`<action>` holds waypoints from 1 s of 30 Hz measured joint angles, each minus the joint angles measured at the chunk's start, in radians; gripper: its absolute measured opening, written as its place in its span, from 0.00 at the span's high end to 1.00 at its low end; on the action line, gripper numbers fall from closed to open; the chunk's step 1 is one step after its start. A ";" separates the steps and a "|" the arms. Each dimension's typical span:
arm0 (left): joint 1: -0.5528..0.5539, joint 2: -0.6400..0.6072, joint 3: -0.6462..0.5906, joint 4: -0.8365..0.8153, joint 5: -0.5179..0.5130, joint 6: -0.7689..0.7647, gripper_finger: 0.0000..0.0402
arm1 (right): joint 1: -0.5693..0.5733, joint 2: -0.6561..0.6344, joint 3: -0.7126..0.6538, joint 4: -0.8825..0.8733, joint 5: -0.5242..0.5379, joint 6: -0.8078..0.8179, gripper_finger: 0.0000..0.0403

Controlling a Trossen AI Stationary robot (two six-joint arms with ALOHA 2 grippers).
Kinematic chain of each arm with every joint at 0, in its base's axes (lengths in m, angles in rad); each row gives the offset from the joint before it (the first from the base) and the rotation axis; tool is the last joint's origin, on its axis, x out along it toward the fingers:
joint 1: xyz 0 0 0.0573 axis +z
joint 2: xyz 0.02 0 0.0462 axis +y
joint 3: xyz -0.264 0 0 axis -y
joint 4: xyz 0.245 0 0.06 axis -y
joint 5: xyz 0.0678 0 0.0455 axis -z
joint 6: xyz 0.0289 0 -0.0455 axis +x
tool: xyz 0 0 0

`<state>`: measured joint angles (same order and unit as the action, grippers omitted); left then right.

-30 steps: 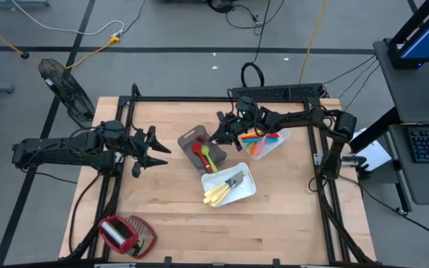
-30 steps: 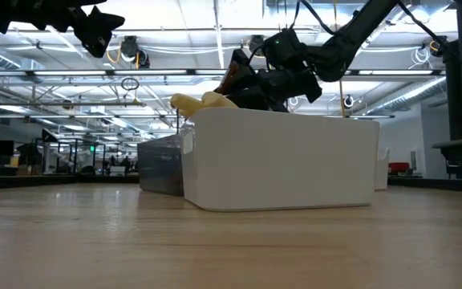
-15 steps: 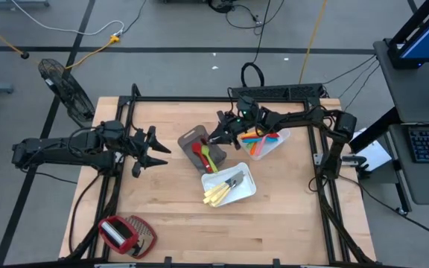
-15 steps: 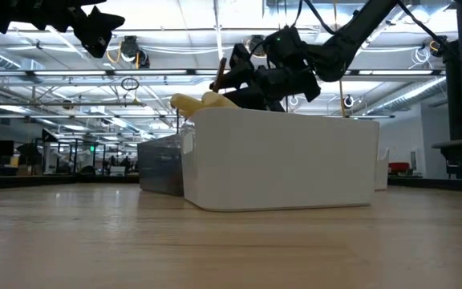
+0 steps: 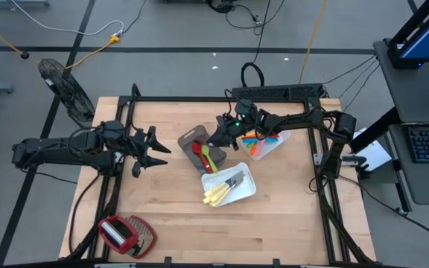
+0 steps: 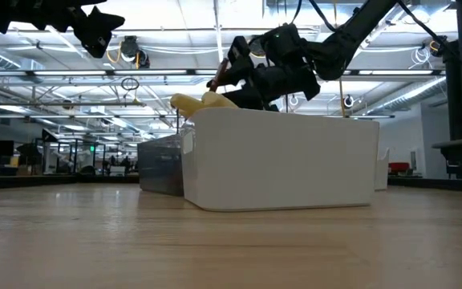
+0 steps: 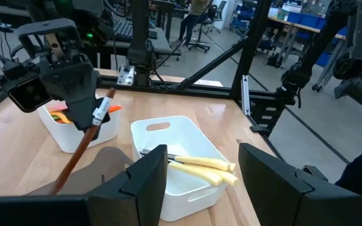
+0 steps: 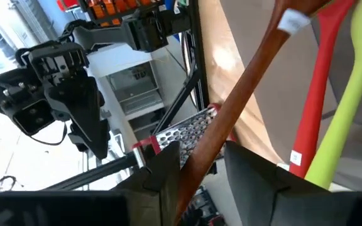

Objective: Pick & Place Kitchen Items
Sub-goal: Put the brown serving spoon into the black bin, then return to Home Position

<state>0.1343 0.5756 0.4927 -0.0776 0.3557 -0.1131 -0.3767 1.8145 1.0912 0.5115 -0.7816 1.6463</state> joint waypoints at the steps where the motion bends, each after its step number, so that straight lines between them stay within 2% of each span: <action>1: 0.000 0.000 0.000 0.000 0.000 0.000 0.50 | 0.000 0.000 0.000 -0.001 0.000 -0.010 0.71; 8: 0.000 0.000 0.000 0.000 0.000 0.001 0.50 | 0.000 0.000 0.000 -0.015 0.000 -0.099 0.71; 20: 0.000 0.000 0.000 0.000 0.000 0.000 0.50 | -0.001 0.000 0.000 -0.008 0.020 -0.114 0.71; 26: 0.000 0.000 0.000 0.000 0.000 0.000 0.50 | -0.003 -0.014 -0.002 0.151 -0.053 -0.145 0.72; 30: 0.000 0.000 0.000 0.000 0.000 0.003 0.50 | 0.017 -0.057 -0.001 0.179 -0.060 -0.271 0.76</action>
<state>0.1342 0.5755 0.4928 -0.0776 0.3561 -0.1104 -0.3598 1.7570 1.0903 0.6903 -0.8411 1.3757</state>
